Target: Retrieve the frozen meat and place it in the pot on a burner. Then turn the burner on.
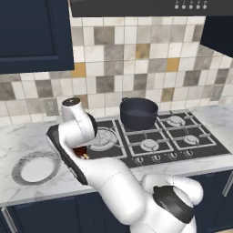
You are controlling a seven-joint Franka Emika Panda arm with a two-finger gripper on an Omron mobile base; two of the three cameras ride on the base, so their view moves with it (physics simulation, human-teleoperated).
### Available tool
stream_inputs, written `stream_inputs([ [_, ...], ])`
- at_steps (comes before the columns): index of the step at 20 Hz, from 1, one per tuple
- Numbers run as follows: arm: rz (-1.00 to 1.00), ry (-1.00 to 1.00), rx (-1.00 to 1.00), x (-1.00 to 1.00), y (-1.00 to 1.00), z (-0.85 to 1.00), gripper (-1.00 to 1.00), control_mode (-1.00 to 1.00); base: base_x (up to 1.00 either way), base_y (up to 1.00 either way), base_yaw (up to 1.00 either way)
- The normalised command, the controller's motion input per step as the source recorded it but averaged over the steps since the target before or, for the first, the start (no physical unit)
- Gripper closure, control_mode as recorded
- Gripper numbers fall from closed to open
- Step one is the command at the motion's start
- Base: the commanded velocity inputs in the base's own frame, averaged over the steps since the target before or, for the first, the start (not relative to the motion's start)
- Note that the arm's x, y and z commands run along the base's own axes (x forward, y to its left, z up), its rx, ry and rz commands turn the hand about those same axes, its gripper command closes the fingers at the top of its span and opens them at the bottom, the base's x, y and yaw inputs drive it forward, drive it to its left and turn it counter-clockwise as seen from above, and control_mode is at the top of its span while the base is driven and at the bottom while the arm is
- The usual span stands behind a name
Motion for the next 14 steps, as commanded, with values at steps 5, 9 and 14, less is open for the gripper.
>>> stream_inputs([
  [5, -0.01, -0.17, 0.0, -0.05, -0.98, 0.5, 1.0, -1.0, 0.0, 0.0, 0.0],
  [9, -0.02, -0.13, 0.0, -0.06, -0.98, 0.33, 1.0, -1.0, 0.0, 0.0, 0.0],
  [14, -0.16, -0.01, 0.0, 0.2, -0.99, 0.08, 1.0, -1.0, 0.0, 0.0, 0.0],
])
